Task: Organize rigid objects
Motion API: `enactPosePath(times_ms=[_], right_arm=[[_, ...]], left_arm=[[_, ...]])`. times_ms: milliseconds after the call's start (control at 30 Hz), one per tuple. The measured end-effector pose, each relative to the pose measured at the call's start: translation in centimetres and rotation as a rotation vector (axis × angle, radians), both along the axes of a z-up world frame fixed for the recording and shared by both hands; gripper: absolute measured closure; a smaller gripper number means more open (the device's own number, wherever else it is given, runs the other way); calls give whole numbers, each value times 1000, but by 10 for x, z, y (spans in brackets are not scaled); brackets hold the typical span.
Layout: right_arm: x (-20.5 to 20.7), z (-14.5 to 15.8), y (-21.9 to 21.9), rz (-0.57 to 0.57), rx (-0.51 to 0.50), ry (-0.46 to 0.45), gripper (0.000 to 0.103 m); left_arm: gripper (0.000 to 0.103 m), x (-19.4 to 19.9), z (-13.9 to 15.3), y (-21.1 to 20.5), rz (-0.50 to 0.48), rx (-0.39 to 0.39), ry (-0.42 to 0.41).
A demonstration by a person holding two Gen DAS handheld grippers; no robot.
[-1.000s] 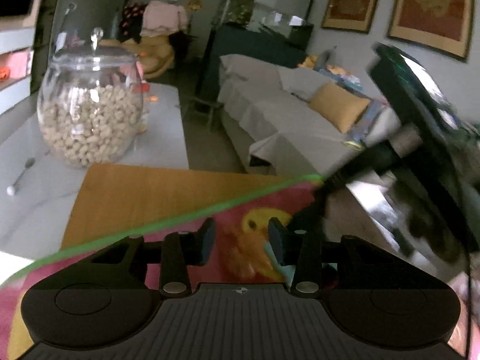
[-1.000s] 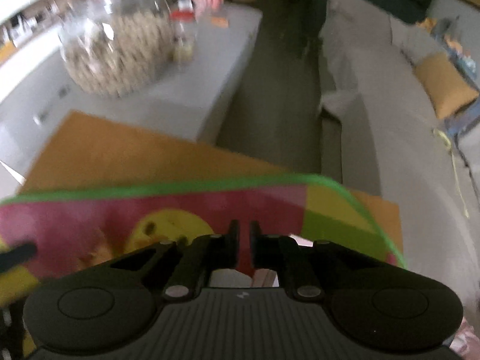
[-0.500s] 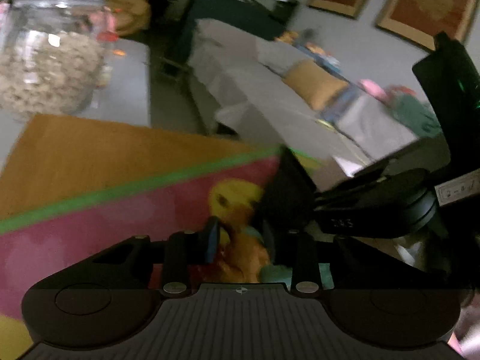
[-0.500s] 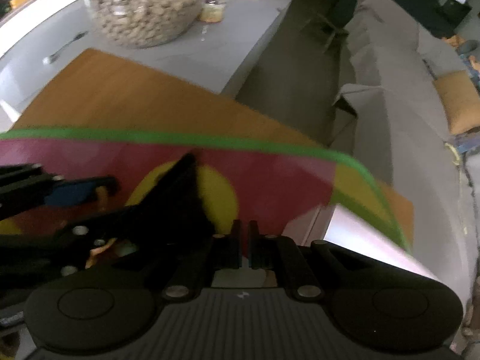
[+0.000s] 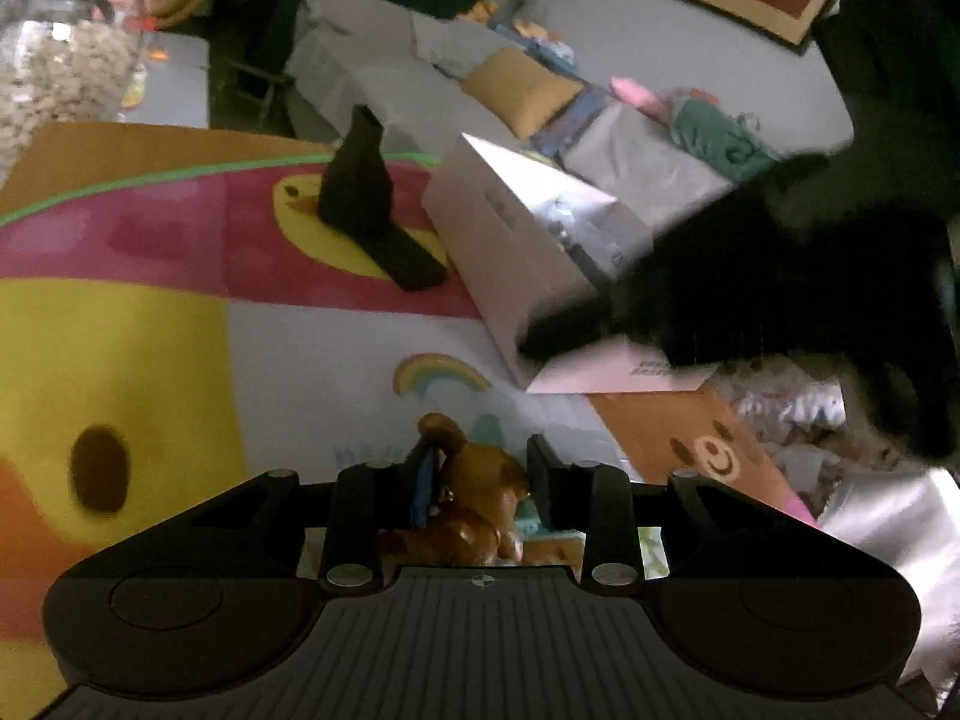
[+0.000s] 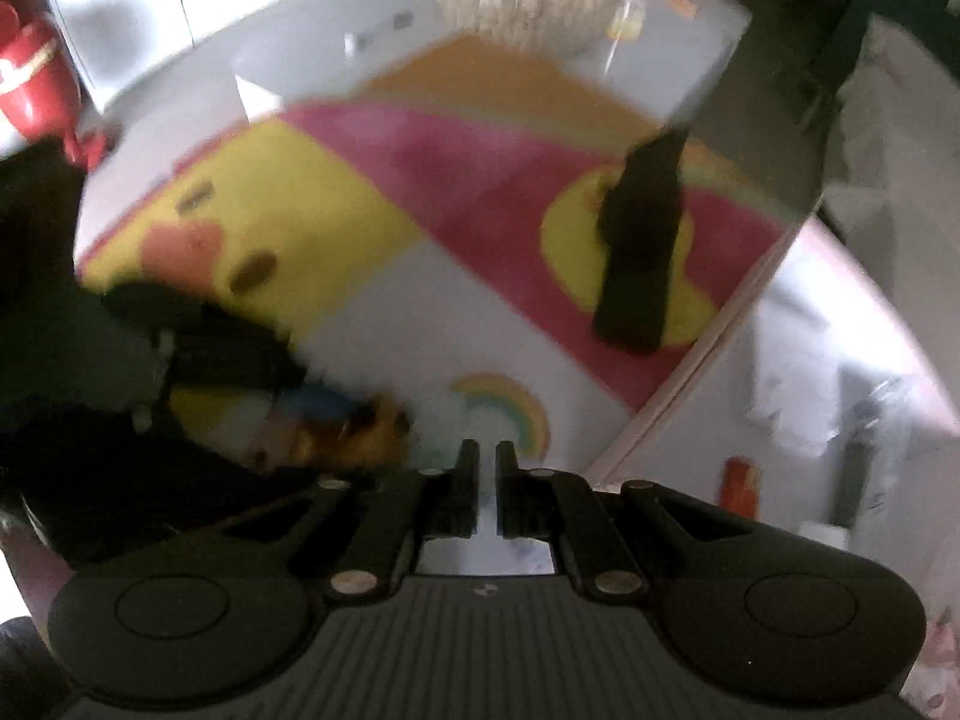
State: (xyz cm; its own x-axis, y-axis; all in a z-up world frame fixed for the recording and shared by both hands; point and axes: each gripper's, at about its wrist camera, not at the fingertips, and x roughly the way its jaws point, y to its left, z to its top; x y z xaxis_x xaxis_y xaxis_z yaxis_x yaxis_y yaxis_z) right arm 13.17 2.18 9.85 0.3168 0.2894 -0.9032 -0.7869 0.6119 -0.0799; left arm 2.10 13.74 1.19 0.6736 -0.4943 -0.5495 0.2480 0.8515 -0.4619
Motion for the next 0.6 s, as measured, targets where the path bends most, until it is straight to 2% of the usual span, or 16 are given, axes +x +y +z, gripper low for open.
enactPosePath(times_ms=[33, 67, 100, 133, 167, 233, 333, 400, 433, 500, 600], right_arm=[[2, 10, -3, -20, 39, -26, 78], [7, 20, -4, -55, 82, -54, 53], [16, 27, -5, -100, 125, -84, 42], [26, 32, -3, -151, 162, -124, 37], [36, 34, 0, -194, 183, -164, 38], [61, 29, 15, -265, 191, -206, 38], [101, 13, 39, -328, 172, -187, 39], [121, -3, 56, -347, 118, -198, 44], [129, -9, 62, -352, 93, -198, 50], [137, -26, 69, -367, 58, -163, 64], [136, -27, 62, -369, 61, -103, 63]], left_arm=[[68, -7, 3, 1, 31, 8, -17], [68, -14, 7, 2, 76, 23, -40], [68, -16, 12, 5, 124, 43, -60], [68, -21, 16, 7, 171, 66, -81], [68, -27, 19, 10, 214, 84, -104], [68, -35, 24, 18, 257, 73, -126], [68, -43, 24, 32, 285, 35, -124], [68, -46, 24, 39, 302, 25, -129], [68, -48, 23, 42, 310, 15, -130], [68, -52, 20, 52, 332, -17, -128], [68, -54, 13, 63, 349, -62, -123]])
